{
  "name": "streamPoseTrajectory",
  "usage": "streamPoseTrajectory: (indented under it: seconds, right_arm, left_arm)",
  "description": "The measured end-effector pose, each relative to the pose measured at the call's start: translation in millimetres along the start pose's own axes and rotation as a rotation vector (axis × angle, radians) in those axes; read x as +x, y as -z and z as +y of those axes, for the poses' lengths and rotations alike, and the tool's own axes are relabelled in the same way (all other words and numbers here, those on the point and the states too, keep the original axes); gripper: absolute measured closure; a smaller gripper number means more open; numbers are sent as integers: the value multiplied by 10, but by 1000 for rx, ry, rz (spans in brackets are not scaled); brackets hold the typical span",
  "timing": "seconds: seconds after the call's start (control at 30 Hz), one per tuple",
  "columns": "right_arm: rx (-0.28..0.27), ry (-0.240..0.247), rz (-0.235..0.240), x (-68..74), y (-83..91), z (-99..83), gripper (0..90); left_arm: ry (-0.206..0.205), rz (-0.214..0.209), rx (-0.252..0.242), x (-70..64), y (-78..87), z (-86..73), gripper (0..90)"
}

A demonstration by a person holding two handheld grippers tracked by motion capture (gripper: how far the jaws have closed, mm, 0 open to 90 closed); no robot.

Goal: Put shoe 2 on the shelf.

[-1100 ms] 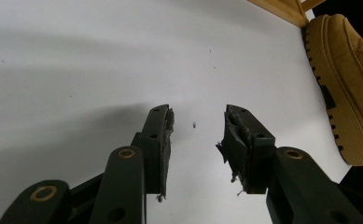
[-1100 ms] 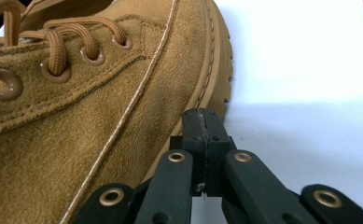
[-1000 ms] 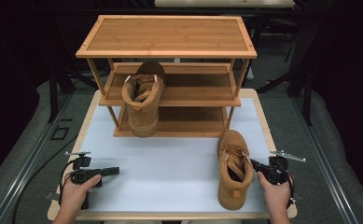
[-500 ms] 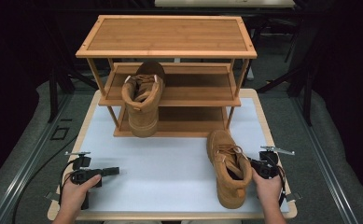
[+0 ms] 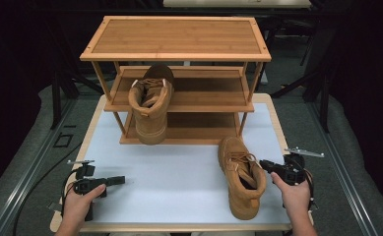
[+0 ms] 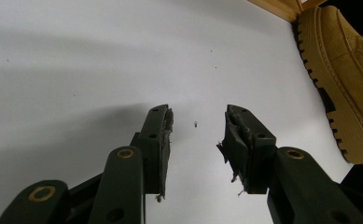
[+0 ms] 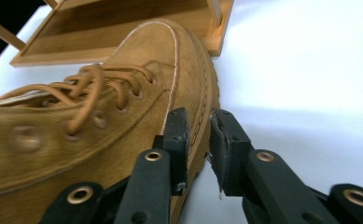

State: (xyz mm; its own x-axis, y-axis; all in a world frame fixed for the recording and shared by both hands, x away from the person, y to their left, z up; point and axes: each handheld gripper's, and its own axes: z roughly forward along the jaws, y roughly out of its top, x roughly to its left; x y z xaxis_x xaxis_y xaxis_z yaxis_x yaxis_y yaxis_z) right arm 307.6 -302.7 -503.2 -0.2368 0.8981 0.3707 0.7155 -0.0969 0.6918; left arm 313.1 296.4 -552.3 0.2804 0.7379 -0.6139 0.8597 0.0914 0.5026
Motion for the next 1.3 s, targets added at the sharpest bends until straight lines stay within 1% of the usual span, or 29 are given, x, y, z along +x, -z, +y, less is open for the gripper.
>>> streamPoseTrajectory:
  seconds: [0.03,0.1,0.13,0.2,0.27,0.33,0.4,0.43,0.47,0.5,0.53,0.57,0.6,0.63,0.67,0.7,0.83,0.87,0.9,0.97,1.0,1.03,1.07,1.1,1.17,1.2,1.23,1.27,1.3]
  right_arm:
    - [18,11,-2,48,62,59,734]
    - [18,16,-3,75,84,84,717]
    - [46,33,-10,131,141,139,689]
    - [56,50,-15,154,165,165,679]
    - [116,102,-39,229,254,260,658]
    - [131,116,-43,251,278,292,650]
    - [193,165,-65,320,332,384,613]
    - [211,191,-90,352,341,406,601]
    - [245,211,-91,376,359,432,590]
    - [245,211,-91,376,359,432,590]
    - [272,227,-94,397,369,454,585]
    - [306,246,-140,451,384,484,575]
    - [334,246,-116,463,396,504,572]
    - [368,250,-116,482,410,527,570]
    - [368,250,-116,482,410,527,570]
    - [407,265,-135,525,420,551,568]
    - [498,312,-189,610,416,582,567]
    - [498,312,-189,610,416,582,567]
    - [538,324,-202,641,403,602,568]
    - [555,329,-205,654,392,613,569]
    - [581,323,-214,674,379,622,572]
    - [636,324,-218,710,358,658,577]
    - [654,335,-232,736,347,676,584]
    - [663,358,-274,774,337,689,588]
    - [684,378,-283,829,331,733,597]
    - [684,378,-283,829,331,733,597]
    - [708,356,-287,887,338,782,598]
    - [708,356,-287,887,338,782,598]
    - [721,349,-291,937,353,835,603]
  left_arm:
    - [1,1,1,3,4,-2,603]
    - [3,3,1,4,5,-4,603]
    - [5,3,3,4,5,-5,602]
    - [5,10,2,7,4,-8,600]
    - [-1,16,0,14,7,-7,600]
    - [-1,17,1,15,9,-6,600]
    - [-5,14,-2,18,12,-5,599]
    - [-4,14,-1,16,12,-6,599]
    - [-4,14,-1,16,12,-6,599]
    - [-6,13,-2,15,12,-7,599]
    - [-7,13,-1,13,13,-6,598]
    - [-7,12,-3,13,14,-6,598]
    - [-7,12,-5,13,13,-6,598]
    - [-7,11,-5,14,11,-6,597]
    - [-7,11,-5,14,11,-6,597]
    - [-5,12,-5,13,11,-5,597]
    - [-5,9,-12,5,16,-4,596]
    - [-5,9,-12,5,16,-4,596]
    - [-4,12,-10,8,17,-5,596]
    - [-4,14,-9,10,18,-5,596]
    - [-6,14,-9,12,20,-5,596]
    - [-8,10,-11,13,22,-6,596]
    - [-8,8,-14,13,23,-7,595]
    - [-11,9,-14,17,26,-6,595]
    - [-6,10,-13,22,30,-3,595]
    - [-6,10,-13,22,30,-3,594]
    - [-4,9,-12,28,32,-3,594]
    - [-4,9,-12,28,32,-3,594]
    - [1,7,-17,27,30,-5,594]
